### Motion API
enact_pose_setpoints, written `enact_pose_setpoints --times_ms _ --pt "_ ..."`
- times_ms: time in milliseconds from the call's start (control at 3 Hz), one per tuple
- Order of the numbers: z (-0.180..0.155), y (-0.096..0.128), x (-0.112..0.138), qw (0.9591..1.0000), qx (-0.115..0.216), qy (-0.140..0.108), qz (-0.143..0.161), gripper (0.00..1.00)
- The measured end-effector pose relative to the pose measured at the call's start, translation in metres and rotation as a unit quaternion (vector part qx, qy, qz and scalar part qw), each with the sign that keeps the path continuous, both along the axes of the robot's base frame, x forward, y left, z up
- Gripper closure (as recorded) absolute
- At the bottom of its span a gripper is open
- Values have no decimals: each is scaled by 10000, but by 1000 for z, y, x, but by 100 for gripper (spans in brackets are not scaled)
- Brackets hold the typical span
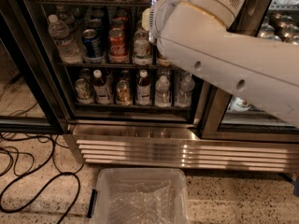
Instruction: Pick orange can from top shelf of fridge
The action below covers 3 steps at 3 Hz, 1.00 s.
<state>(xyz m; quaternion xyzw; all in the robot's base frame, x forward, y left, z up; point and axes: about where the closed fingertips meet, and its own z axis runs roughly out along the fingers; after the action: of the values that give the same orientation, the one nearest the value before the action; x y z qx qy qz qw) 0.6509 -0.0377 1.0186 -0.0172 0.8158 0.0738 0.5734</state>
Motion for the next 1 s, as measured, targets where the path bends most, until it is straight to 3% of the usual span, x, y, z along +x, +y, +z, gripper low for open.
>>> enact_pose_setpoints --times_ms 333,667,1000 --pt "0 0 0 10000 1 1 0 100" --pt "-41 8 -15 9983 305 506 4 100" --pt "-103 21 -41 9885 777 1299 19 100"
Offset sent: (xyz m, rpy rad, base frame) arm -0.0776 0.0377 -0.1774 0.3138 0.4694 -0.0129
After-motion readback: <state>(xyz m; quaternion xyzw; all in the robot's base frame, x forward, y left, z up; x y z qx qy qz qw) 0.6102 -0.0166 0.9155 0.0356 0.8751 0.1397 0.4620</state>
